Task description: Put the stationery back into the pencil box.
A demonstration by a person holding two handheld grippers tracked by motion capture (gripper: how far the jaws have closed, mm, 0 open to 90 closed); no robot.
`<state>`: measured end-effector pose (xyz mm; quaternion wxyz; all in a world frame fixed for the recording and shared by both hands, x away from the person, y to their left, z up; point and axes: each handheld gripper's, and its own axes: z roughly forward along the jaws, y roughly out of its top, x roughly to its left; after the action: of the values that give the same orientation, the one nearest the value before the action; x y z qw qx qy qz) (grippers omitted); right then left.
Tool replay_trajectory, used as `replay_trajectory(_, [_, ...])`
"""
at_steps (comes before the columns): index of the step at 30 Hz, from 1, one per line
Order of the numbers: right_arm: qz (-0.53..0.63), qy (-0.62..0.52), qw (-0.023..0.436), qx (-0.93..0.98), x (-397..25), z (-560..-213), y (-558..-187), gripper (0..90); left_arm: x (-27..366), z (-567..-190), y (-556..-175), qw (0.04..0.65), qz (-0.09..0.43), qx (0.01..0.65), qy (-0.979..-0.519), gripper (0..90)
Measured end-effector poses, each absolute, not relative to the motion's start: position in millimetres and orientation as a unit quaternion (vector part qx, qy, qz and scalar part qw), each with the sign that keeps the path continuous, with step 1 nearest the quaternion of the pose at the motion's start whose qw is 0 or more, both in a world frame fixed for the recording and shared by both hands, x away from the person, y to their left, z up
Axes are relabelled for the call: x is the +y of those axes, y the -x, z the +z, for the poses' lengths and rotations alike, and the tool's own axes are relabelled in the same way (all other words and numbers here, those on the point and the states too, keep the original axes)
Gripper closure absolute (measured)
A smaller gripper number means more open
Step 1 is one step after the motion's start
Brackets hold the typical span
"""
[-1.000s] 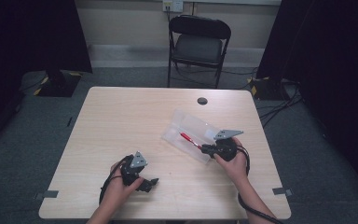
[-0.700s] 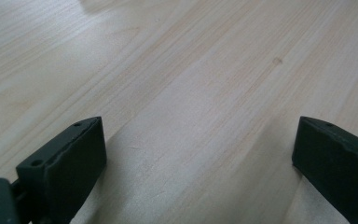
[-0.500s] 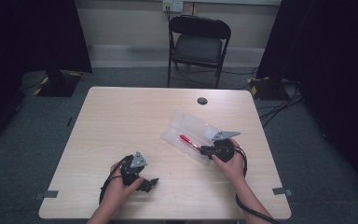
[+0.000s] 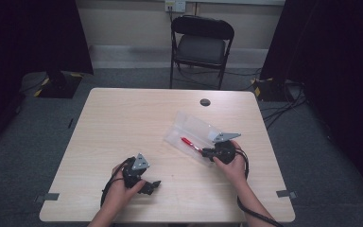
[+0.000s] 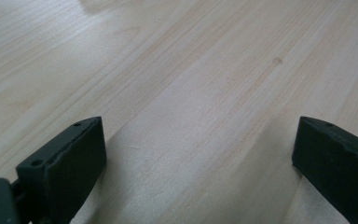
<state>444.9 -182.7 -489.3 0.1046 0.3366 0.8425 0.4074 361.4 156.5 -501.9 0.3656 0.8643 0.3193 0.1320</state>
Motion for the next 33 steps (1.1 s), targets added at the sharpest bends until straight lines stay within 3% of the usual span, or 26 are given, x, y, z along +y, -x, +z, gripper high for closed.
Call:
replay_trajectory(7, [0.403, -0.338, 0.109, 0.843, -182.2, -489.3, -446.0, 80.8, 156.5, -501.8, -361.5, 0.366, 0.132, 0.319, -0.864, 2.5])
replay_trajectory(24, [0.424, -0.327, 0.115, 0.837, -182.3, -475.3, -435.9, 63.6, 156.4, -501.9, -361.5, 0.366, 0.132, 0.319, -0.864, 2.5])
replay_trajectory(33, [0.433, -0.327, 0.114, 0.832, -179.9, -470.4, -424.3, 48.9, 156.4, -501.9, -361.4, 0.366, 0.132, 0.320, -0.864, 2.5])
